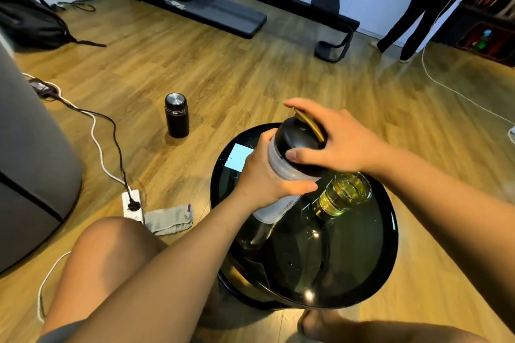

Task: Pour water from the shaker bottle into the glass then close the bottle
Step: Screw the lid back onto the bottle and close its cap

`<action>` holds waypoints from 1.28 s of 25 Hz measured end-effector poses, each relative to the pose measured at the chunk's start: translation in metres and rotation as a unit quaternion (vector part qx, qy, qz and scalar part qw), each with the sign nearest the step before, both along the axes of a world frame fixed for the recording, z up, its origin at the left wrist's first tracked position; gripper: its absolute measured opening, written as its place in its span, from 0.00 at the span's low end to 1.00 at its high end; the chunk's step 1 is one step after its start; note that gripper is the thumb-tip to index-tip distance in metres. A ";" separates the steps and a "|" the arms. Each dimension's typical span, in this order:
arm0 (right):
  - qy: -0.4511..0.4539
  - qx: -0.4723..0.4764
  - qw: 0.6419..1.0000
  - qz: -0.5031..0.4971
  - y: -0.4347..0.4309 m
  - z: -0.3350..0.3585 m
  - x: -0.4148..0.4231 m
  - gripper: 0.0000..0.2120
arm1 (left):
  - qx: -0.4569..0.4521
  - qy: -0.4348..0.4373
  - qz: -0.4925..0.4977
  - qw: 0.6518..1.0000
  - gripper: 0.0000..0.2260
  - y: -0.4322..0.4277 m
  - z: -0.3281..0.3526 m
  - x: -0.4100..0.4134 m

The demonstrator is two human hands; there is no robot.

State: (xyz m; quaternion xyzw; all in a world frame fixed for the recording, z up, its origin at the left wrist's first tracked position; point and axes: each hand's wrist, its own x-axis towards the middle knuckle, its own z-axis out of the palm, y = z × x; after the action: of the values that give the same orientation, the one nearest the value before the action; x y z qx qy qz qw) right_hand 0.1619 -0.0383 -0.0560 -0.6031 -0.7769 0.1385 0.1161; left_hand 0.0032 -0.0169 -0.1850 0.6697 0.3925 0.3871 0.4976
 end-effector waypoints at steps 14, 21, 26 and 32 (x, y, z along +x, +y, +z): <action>0.003 0.034 0.998 0.045 0.007 -0.017 -0.006 0.29 | 0.000 -0.008 0.018 1.000 0.44 0.002 -0.008 0.004; 0.062 0.070 0.995 -0.014 0.000 -0.002 -0.007 0.21 | 0.015 -0.030 -0.005 0.999 0.43 0.000 -0.002 0.001; 0.168 0.025 0.981 -0.091 0.012 0.016 0.007 0.21 | 0.020 -0.035 -0.005 0.999 0.44 -0.003 -0.003 0.004; 0.165 -0.014 0.983 -0.084 0.008 -0.009 -0.009 0.20 | 0.004 -0.021 -0.011 1.000 0.44 -0.003 0.001 0.000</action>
State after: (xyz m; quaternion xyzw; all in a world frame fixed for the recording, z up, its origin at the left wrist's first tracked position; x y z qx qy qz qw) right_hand 0.1532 -0.0300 -0.0654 -0.6362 -0.6919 0.2372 0.2456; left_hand 0.0035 -0.0195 -0.1837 0.6679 0.3728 0.3969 0.5074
